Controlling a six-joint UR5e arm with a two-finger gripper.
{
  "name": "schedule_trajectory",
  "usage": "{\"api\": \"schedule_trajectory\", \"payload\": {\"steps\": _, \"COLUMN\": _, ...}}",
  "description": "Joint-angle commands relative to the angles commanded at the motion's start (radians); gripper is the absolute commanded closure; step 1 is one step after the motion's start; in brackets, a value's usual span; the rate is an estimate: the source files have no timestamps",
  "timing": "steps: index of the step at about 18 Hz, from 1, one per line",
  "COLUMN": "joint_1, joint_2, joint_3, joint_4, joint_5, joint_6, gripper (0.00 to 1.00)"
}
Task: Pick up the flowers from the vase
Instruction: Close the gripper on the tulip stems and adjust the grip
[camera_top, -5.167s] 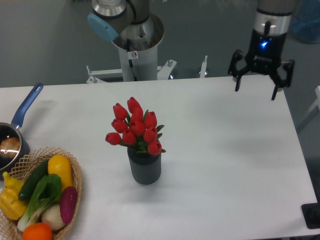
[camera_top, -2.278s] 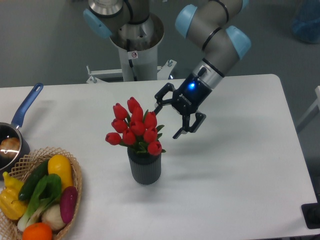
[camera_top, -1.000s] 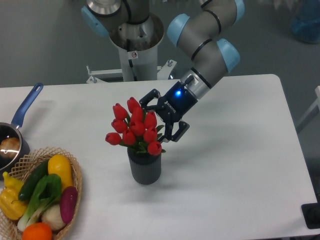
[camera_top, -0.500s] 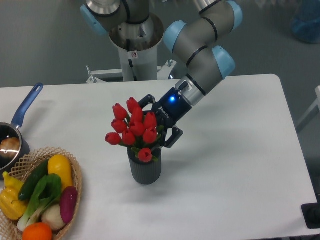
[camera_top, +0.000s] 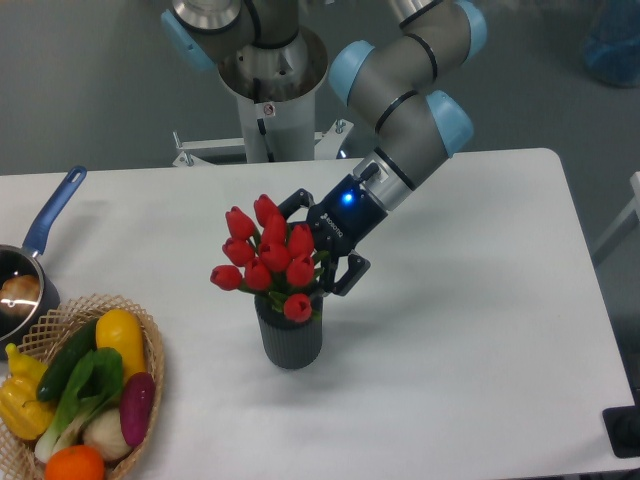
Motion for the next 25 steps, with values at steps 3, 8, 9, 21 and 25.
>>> {"api": "schedule_trajectory", "payload": {"steps": 3, "joint_1": -0.005, "joint_2": -0.003, "joint_3": 0.002, "joint_4": 0.003, "joint_5": -0.011, "joint_6": 0.000, "gripper": 0.00}}
{"api": "schedule_trajectory", "payload": {"steps": 8, "joint_1": -0.003, "joint_2": -0.006, "joint_3": 0.002, "joint_4": 0.005, "joint_5": -0.011, "joint_6": 0.000, "gripper": 0.00}}
{"api": "schedule_trajectory", "payload": {"steps": 9, "joint_1": -0.003, "joint_2": -0.006, "joint_3": 0.002, "joint_4": 0.005, "joint_5": -0.011, "joint_6": 0.000, "gripper": 0.00}}
{"api": "schedule_trajectory", "payload": {"steps": 21, "joint_1": -0.026, "joint_2": -0.028, "joint_3": 0.023, "joint_4": 0.005, "joint_5": -0.032, "joint_6": 0.011, "gripper": 0.00}}
{"api": "schedule_trajectory", "payload": {"steps": 25, "joint_1": -0.028, "joint_2": -0.029, "joint_3": 0.023, "joint_4": 0.005, "joint_5": -0.034, "joint_6": 0.003, "gripper": 0.00}}
